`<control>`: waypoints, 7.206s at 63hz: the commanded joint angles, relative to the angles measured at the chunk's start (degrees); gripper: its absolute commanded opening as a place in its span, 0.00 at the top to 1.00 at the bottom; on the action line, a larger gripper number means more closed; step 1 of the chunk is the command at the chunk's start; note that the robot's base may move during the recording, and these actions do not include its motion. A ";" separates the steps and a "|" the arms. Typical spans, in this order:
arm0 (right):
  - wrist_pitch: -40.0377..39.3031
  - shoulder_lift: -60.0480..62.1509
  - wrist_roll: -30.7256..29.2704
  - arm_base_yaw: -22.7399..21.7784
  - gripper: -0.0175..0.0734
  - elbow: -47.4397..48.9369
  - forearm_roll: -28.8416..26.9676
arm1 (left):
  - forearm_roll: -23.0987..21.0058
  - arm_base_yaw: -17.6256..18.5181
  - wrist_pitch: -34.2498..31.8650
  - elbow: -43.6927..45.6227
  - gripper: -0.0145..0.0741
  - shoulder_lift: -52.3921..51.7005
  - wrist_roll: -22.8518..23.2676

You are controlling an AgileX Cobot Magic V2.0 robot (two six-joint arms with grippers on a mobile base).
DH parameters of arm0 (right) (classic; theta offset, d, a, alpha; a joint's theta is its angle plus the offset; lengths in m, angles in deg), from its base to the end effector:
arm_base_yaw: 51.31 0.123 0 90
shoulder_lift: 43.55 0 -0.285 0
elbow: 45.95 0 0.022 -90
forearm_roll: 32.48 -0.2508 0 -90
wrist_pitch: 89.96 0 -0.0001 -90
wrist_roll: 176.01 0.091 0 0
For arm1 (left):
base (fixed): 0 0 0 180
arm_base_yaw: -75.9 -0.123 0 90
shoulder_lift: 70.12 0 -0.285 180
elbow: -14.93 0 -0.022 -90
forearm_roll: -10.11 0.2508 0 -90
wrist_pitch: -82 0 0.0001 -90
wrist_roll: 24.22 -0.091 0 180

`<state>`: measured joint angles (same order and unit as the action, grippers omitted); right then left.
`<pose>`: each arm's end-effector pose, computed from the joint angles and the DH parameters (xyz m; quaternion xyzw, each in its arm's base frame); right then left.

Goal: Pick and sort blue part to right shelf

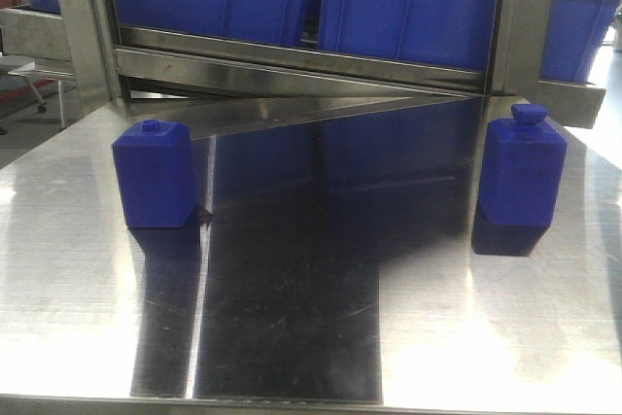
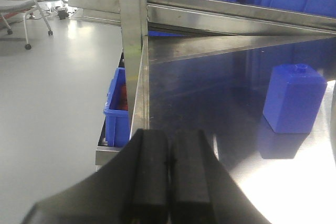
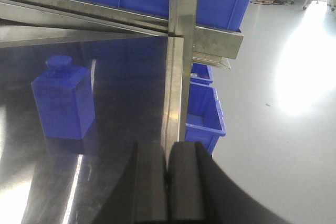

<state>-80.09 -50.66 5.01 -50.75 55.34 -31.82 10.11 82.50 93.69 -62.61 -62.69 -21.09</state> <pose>0.0563 0.0004 0.1894 -0.0006 0.7413 0.0047 0.6711 0.0553 -0.0064 0.1931 0.0226 0.7466 -0.0564 0.6624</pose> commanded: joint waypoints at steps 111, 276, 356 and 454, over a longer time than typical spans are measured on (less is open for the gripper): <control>41.83 -72.93 35.11 24.64 0.13 63.55 12.58 | 0.00 0.14 -4.78 -1.41 0.70 -1.37 -0.01; 46.51 -102.60 27.21 18.01 0.33 81.63 2.14 | 0.00 0.14 -4.78 -1.41 0.70 -1.37 -0.01; -7.85 -53.40 -0.42 -1.49 0.33 36.90 -2.33 | 0.00 0.14 -4.78 -1.41 0.70 -1.37 -0.01; -10.18 -16.77 -0.42 -1.49 0.33 21.29 -2.33 | 0.00 0.14 -4.78 -1.41 0.70 -1.37 -0.01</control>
<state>-85.15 -67.15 5.03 -51.75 74.91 -34.02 10.11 82.50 93.69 -62.61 -62.69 -21.09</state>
